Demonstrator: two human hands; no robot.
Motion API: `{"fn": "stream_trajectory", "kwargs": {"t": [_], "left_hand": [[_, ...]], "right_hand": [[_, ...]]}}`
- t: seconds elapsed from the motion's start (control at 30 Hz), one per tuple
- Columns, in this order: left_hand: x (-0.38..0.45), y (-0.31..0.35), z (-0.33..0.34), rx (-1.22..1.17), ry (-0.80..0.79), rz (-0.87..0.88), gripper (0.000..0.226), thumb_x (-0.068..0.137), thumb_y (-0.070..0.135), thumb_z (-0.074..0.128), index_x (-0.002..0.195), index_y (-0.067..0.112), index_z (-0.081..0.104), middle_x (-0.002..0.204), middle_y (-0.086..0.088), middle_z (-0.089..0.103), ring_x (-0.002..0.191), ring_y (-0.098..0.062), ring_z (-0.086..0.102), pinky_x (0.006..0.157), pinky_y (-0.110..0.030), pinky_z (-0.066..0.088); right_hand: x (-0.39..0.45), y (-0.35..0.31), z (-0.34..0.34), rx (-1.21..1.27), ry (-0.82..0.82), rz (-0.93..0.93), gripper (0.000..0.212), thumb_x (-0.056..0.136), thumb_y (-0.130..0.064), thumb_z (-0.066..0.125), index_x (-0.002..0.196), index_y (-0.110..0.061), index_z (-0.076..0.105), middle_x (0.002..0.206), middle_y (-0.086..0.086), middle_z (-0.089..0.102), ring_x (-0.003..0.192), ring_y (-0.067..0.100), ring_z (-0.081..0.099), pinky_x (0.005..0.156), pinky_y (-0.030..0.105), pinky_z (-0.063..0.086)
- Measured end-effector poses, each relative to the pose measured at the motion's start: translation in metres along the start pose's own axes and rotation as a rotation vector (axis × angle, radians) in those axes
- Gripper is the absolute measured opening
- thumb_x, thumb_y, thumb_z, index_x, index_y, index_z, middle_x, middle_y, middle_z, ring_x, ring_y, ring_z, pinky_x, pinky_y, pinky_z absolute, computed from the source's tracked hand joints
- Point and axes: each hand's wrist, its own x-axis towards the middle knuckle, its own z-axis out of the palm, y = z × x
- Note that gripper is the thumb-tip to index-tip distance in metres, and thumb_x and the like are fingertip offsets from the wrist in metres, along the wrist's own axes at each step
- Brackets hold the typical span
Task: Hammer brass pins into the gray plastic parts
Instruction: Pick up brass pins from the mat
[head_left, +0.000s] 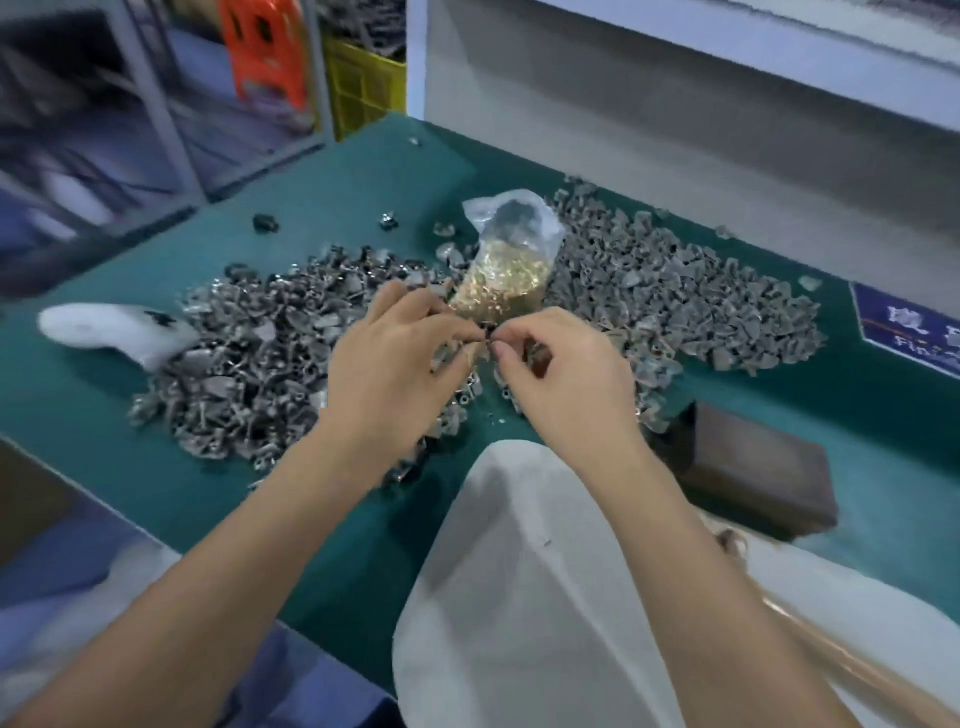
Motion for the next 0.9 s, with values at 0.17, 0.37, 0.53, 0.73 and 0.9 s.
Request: {"fn": "stream_trajectory", "kwargs": {"t": [0.17, 0.37, 0.53, 0.73, 0.9], "left_hand": [[-0.017, -0.036, -0.018, 0.053, 0.019, -0.139, 0.016, 0.090, 0.034, 0.071, 0.101, 0.026, 0.079, 0.093, 0.008, 0.065, 0.101, -0.017, 0.051, 0.059, -0.032, 0.048], [-0.026, -0.056, -0.027, 0.055, 0.007, -0.216, 0.022, 0.092, 0.034, 0.068, 0.107, 0.024, 0.080, 0.094, 0.009, 0.065, 0.098, -0.018, 0.050, 0.064, -0.036, 0.050], [-0.031, -0.062, -0.029, 0.057, -0.013, -0.246, 0.021, 0.096, 0.029, 0.068, 0.114, 0.027, 0.078, 0.096, 0.008, 0.064, 0.101, -0.016, 0.048, 0.067, -0.039, 0.052], [-0.028, -0.054, -0.039, 0.032, 0.051, -0.260, 0.019, 0.098, 0.034, 0.065, 0.112, 0.028, 0.076, 0.099, 0.011, 0.062, 0.101, -0.013, 0.048, 0.070, -0.028, 0.041], [-0.046, -0.006, -0.016, -0.204, -0.075, -0.141, 0.014, 0.097, 0.029, 0.067, 0.108, 0.030, 0.077, 0.098, 0.012, 0.065, 0.097, -0.009, 0.056, 0.080, -0.032, 0.050]], "right_hand": [[0.018, -0.025, 0.037, 0.040, -0.113, -0.075, 0.009, 0.094, -0.033, 0.067, 0.099, -0.037, 0.074, 0.094, -0.017, 0.065, 0.083, 0.002, 0.058, 0.068, 0.027, 0.051], [0.028, -0.041, 0.063, 0.048, -0.196, -0.095, 0.009, 0.095, -0.034, 0.065, 0.098, -0.039, 0.072, 0.092, -0.019, 0.060, 0.082, 0.002, 0.055, 0.067, 0.029, 0.048], [0.029, -0.043, 0.070, 0.018, -0.233, -0.100, 0.013, 0.096, -0.034, 0.064, 0.103, -0.039, 0.074, 0.096, -0.017, 0.064, 0.086, 0.003, 0.057, 0.068, 0.029, 0.049], [0.023, -0.027, 0.047, 0.025, -0.161, -0.087, 0.012, 0.097, -0.034, 0.065, 0.102, -0.039, 0.075, 0.098, -0.022, 0.066, 0.086, -0.001, 0.059, 0.071, 0.030, 0.052], [-0.032, 0.013, -0.002, -0.052, -0.102, -0.068, 0.011, 0.096, -0.027, 0.068, 0.103, -0.031, 0.075, 0.099, -0.017, 0.068, 0.085, 0.002, 0.061, 0.073, 0.037, 0.056]]}}
